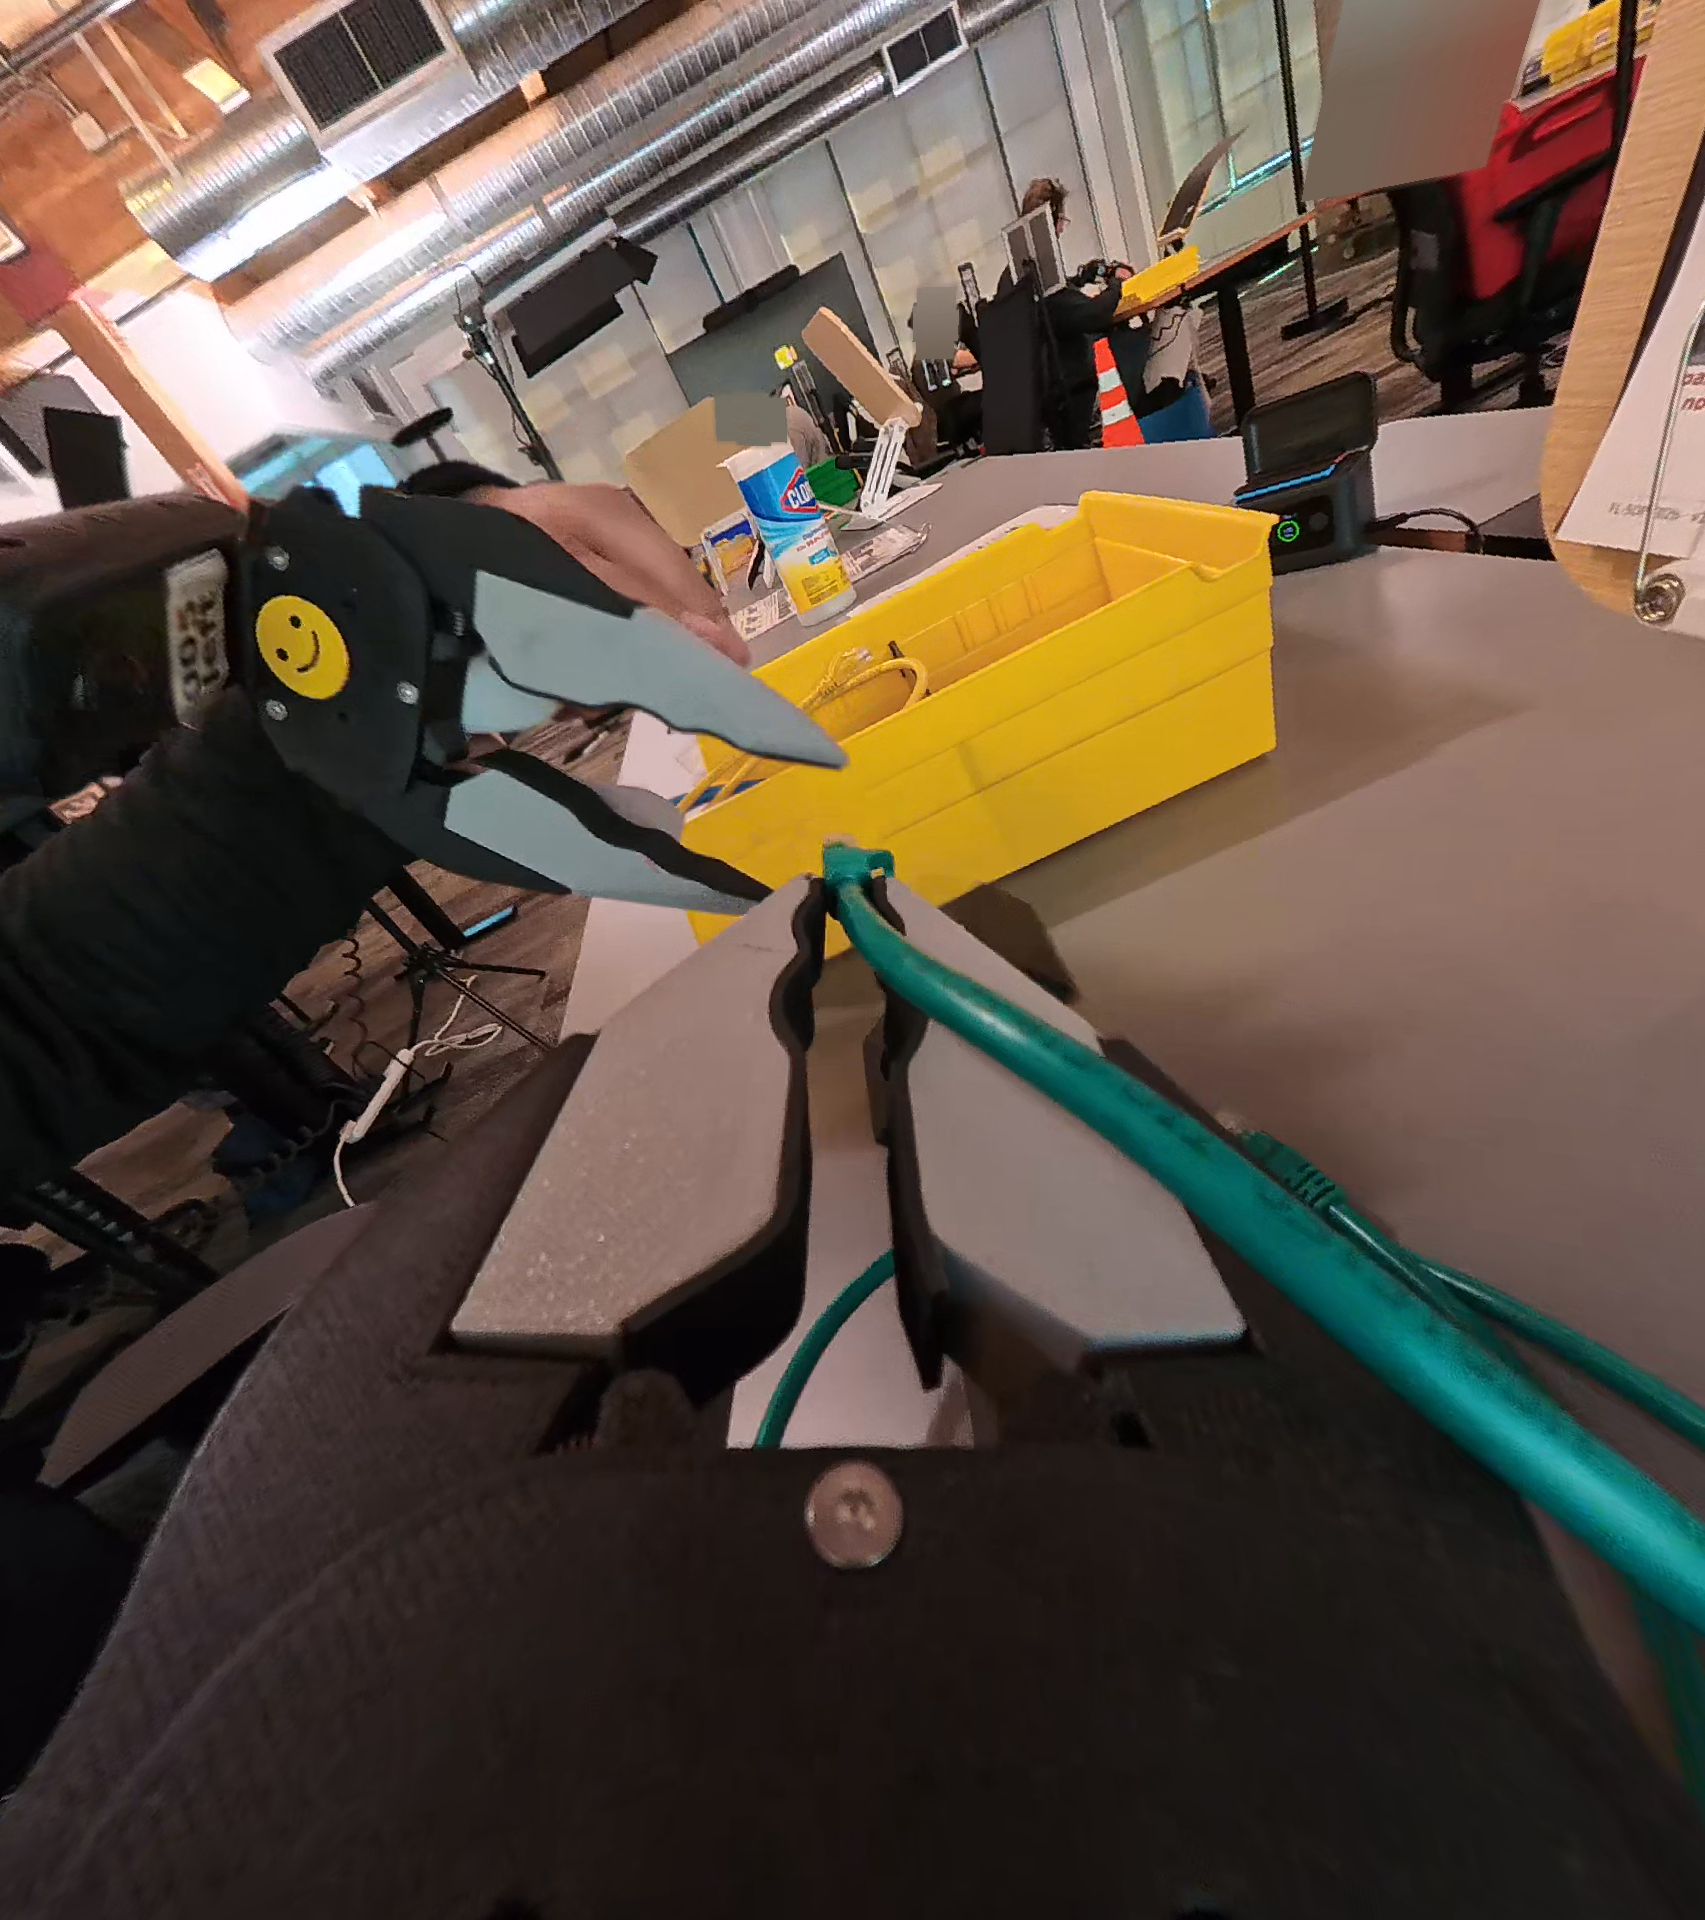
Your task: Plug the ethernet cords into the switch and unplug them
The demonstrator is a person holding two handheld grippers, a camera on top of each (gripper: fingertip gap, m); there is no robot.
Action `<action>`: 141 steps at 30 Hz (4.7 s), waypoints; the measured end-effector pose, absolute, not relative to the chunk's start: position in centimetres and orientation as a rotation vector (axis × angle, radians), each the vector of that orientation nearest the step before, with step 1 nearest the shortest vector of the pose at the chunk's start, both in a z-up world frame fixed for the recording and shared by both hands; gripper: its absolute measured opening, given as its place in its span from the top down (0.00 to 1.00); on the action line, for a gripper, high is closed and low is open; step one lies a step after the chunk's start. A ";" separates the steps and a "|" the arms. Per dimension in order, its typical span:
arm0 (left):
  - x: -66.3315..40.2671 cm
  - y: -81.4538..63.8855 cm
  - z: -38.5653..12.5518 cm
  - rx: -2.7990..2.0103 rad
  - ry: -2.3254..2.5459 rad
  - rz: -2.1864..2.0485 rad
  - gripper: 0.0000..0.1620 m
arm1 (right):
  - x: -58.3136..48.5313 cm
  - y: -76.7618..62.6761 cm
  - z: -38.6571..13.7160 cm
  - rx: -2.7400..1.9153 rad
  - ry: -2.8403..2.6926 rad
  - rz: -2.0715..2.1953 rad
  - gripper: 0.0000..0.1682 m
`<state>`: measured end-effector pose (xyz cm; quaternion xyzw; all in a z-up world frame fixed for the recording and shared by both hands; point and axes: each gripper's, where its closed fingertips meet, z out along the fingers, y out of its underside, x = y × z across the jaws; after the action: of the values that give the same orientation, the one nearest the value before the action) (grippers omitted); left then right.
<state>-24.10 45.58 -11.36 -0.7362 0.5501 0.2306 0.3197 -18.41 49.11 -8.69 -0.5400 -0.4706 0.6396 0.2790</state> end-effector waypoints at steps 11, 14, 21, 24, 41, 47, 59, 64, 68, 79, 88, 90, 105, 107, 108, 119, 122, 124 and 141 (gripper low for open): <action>-25.1 46.1 -19.2 -2.210 1.496 0.452 0.65 | -18.6 49.2 -9.0 -1.464 -1.270 1.707 0.97; -25.3 46.3 -20.8 -2.261 1.566 0.474 0.63 | -18.6 49.0 -9.2 -1.465 -1.285 1.698 0.97; -25.1 47.4 -22.1 -2.237 1.632 0.489 0.71 | -18.5 49.7 -9.2 -1.480 -1.257 1.681 0.97; -24.5 46.7 -21.5 -2.194 1.649 0.455 0.83 | -18.5 50.9 -10.1 -1.546 -1.237 1.585 0.97; -24.7 50.7 -18.7 -2.485 0.580 0.149 0.52 | -19.3 53.8 -18.3 -1.822 -1.408 0.988 0.97; -26.2 52.0 -22.5 -2.686 0.452 0.194 0.40 | -19.1 54.0 -17.8 -1.811 -1.389 1.018 0.97; -27.6 53.0 -21.1 -2.623 0.431 0.272 1.00 | -18.9 53.8 -16.3 -1.777 -1.350 1.094 0.97; -27.9 52.2 -19.4 -2.647 0.330 0.159 0.86 | -18.9 53.7 -16.1 -1.776 -1.346 1.110 0.97; -29.6 50.6 -20.2 -2.776 0.188 0.183 0.65 | -19.0 53.6 -16.2 -1.778 -1.353 1.111 0.97; -30.1 49.0 -21.4 -2.882 -0.267 0.030 0.48 | -19.2 53.1 -16.3 -1.761 -1.380 1.098 0.97; -28.4 48.9 -23.3 -2.915 -0.358 0.069 0.47 | -19.1 52.6 -15.2 -1.724 -1.368 1.131 0.97; -28.3 49.8 -23.2 -2.879 -0.354 0.069 0.52 | -19.1 52.5 -15.0 -1.718 -1.366 1.144 0.97; -27.3 51.0 -20.1 -2.740 0.008 0.080 0.62 | -19.1 52.5 -14.6 -1.705 -1.358 1.161 0.97; -27.7 51.3 -18.4 -2.607 0.046 0.133 0.62 | -19.1 52.6 -14.6 -1.708 -1.352 1.167 0.97; -27.9 51.2 -17.7 -2.538 0.058 0.155 0.62 | -19.1 52.6 -14.6 -1.709 -1.353 1.167 0.97; -27.2 46.7 -15.9 -2.148 0.103 0.187 0.62 | -19.3 52.5 -15.3 -1.714 -1.381 1.133 0.97; -26.4 46.0 -16.1 -2.105 0.128 0.195 0.62 | -19.3 52.6 -15.4 -1.716 -1.376 1.130 0.97; -26.3 45.8 -15.6 -2.047 0.153 0.238 0.62 | -19.3 52.7 -15.3 -1.716 -1.369 1.139 0.97; -26.8 49.2 -16.1 -1.919 0.078 0.353 0.62 | -19.3 52.7 -15.1 -1.709 -1.364 1.162 0.97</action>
<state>-26.80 49.25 -16.11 -0.8142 0.0329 0.1497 0.5600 -19.29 52.66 -15.14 -0.6522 -0.5207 0.4436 0.3267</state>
